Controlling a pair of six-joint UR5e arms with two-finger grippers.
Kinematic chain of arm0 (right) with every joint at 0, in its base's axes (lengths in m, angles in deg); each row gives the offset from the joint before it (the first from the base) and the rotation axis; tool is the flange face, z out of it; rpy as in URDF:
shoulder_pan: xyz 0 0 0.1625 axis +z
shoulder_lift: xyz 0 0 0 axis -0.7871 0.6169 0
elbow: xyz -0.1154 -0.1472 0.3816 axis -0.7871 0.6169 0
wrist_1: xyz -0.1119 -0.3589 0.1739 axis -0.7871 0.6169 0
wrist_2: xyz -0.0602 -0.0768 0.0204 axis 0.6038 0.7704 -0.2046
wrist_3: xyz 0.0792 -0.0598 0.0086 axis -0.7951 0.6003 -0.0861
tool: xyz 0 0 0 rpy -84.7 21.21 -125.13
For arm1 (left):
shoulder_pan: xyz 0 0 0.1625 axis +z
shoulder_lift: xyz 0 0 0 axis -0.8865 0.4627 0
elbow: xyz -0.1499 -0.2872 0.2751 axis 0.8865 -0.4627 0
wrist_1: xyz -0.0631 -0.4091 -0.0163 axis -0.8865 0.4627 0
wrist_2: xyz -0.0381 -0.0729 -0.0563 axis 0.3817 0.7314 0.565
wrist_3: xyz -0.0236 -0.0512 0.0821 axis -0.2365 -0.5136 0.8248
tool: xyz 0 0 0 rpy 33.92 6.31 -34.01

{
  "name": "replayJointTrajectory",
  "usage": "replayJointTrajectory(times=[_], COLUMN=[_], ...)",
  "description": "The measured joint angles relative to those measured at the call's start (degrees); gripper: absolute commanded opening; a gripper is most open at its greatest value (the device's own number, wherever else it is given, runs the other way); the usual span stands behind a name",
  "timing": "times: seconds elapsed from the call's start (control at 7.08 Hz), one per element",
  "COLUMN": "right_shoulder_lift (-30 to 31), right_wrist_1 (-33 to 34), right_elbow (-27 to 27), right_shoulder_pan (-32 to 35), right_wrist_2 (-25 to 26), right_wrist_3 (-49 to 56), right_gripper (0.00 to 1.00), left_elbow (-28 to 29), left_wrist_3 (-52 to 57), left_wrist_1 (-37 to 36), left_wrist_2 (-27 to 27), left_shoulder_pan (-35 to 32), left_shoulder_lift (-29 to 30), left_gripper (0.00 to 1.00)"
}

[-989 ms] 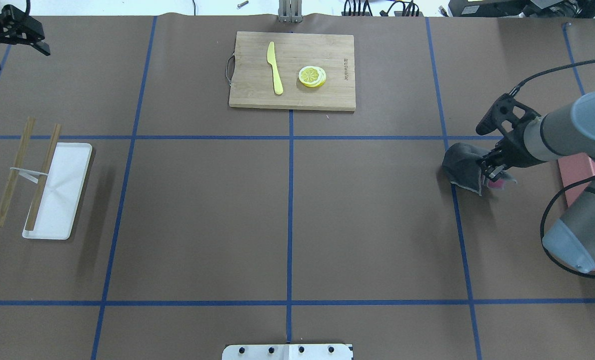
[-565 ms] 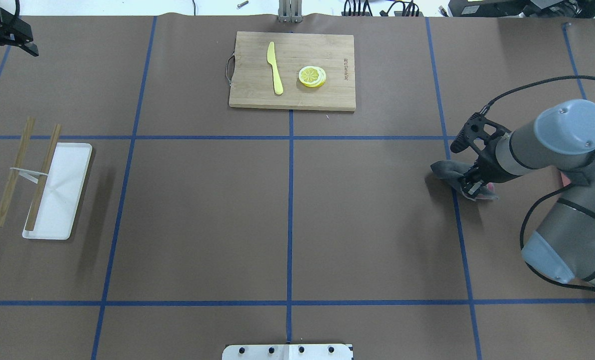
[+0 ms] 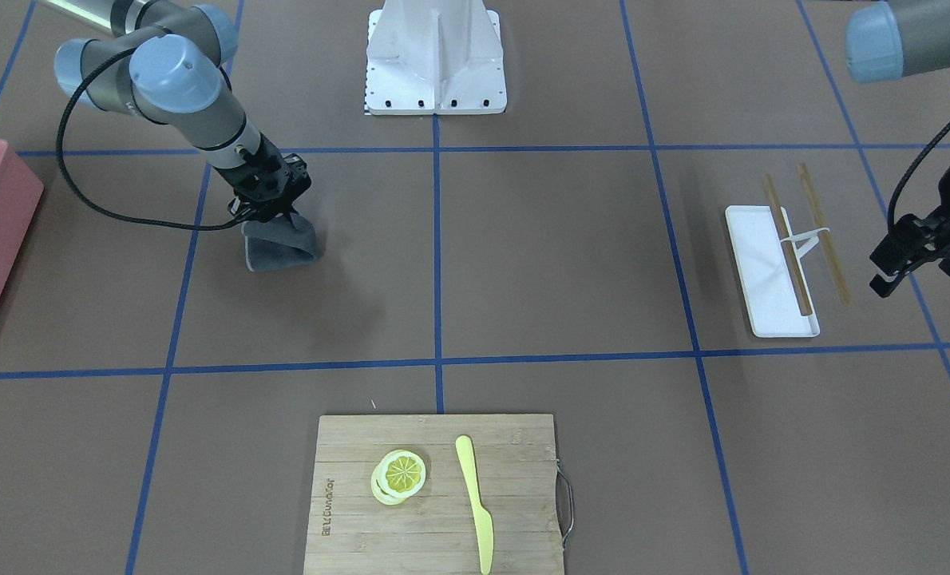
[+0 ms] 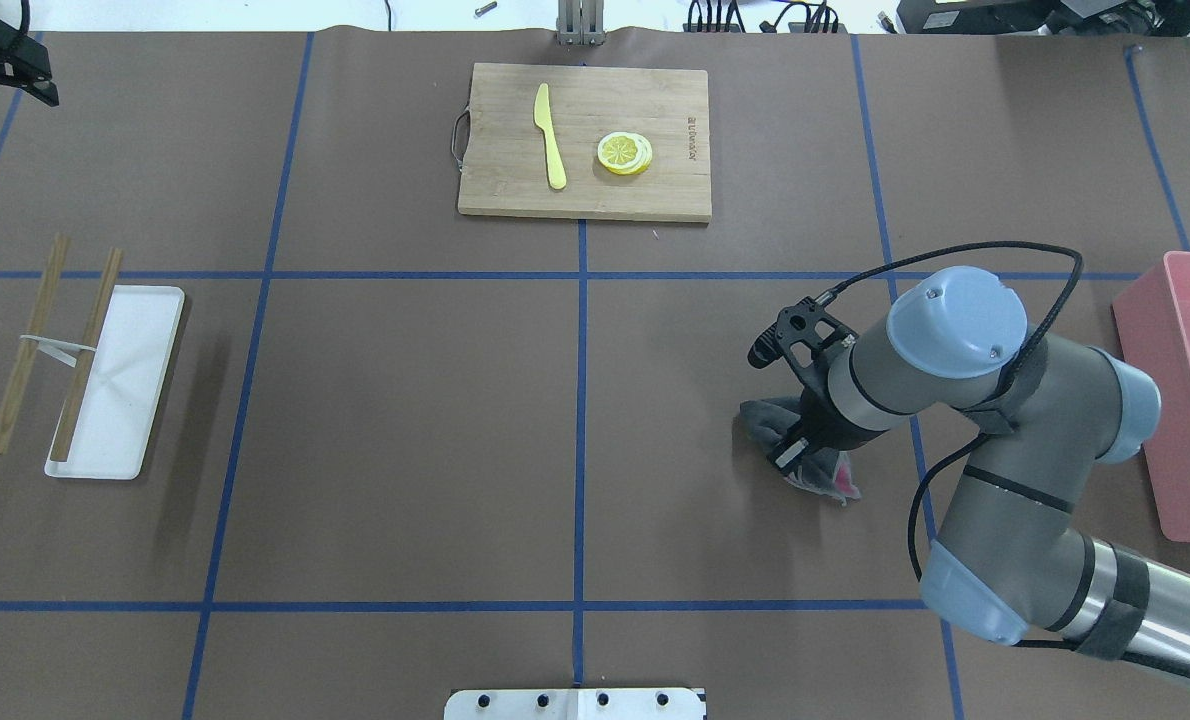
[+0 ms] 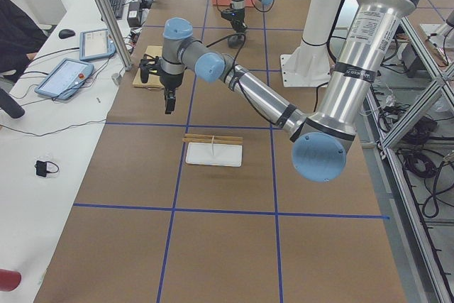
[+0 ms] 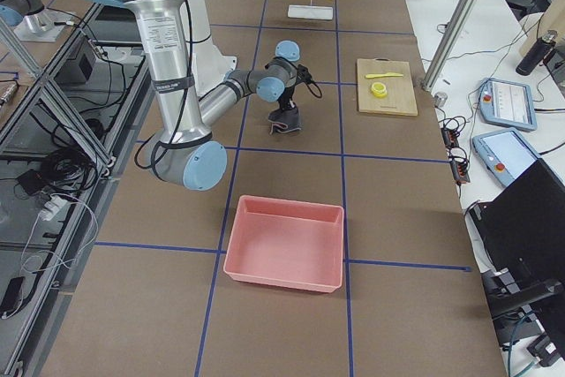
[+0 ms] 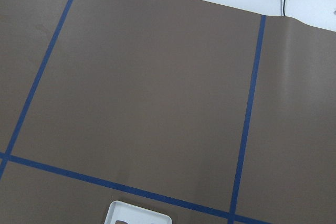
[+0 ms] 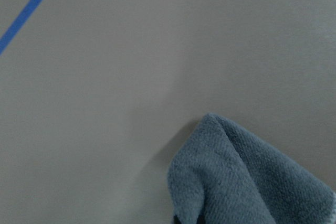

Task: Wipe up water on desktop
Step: 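Lower the towel and wipe it across the table with the right gripper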

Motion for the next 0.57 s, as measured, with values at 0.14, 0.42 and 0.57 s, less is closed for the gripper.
replayJointTrajectory(times=[0.14,0.42,0.57], right_shoulder_lift=[-0.7,-0.9,-0.8], right_wrist_1=[-0.1,0.1,0.3], right_elbow=[-0.6,-0.2,0.7], right_shoulder_pan=[-1.6,-1.0,0.5], right_wrist_2=[0.3,0.4,0.3], right_wrist_3=[-3.8,-5.9,-5.9], right_gripper=[0.00,0.00,0.00], left_elbow=[0.0,-0.2,-0.4], left_wrist_3=[0.3,0.4,0.4], left_wrist_1=[0.0,0.0,0.0], left_wrist_2=[-0.2,-0.3,-0.3], left_shoulder_pan=[0.0,0.0,0.0], left_shoulder_lift=[0.0,0.1,0.1], left_gripper=[0.98,0.98,0.98])
